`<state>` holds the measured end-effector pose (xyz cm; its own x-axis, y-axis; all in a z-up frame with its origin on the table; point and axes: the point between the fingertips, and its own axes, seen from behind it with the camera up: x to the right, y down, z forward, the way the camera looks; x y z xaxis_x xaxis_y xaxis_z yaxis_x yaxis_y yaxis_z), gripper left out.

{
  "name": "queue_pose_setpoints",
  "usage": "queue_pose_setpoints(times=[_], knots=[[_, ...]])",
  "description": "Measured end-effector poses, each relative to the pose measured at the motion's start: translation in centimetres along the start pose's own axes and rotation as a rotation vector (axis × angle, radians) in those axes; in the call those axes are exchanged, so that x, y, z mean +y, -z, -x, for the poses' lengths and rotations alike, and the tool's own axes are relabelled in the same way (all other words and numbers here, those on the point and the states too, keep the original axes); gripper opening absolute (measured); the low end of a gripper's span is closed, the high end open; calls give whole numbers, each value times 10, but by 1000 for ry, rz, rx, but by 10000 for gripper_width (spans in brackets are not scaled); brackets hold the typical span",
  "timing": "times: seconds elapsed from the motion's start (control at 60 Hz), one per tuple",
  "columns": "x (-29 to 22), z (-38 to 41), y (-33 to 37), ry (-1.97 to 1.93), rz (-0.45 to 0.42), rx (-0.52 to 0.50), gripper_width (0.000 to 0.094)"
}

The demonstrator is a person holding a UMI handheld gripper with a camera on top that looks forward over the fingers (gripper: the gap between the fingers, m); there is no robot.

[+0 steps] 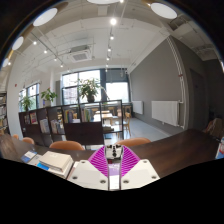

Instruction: Unplug charger

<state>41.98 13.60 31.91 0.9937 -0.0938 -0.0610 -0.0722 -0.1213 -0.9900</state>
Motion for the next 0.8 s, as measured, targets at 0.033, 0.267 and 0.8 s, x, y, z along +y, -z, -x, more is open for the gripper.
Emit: queue_pose_setpoints(times=[0.033,0.267,0.8], knots=[[3,-21,-9,-6,25,17,116],[198,-96,-8,24,361,65,121],[250,-111,18,51,449,141,707]])
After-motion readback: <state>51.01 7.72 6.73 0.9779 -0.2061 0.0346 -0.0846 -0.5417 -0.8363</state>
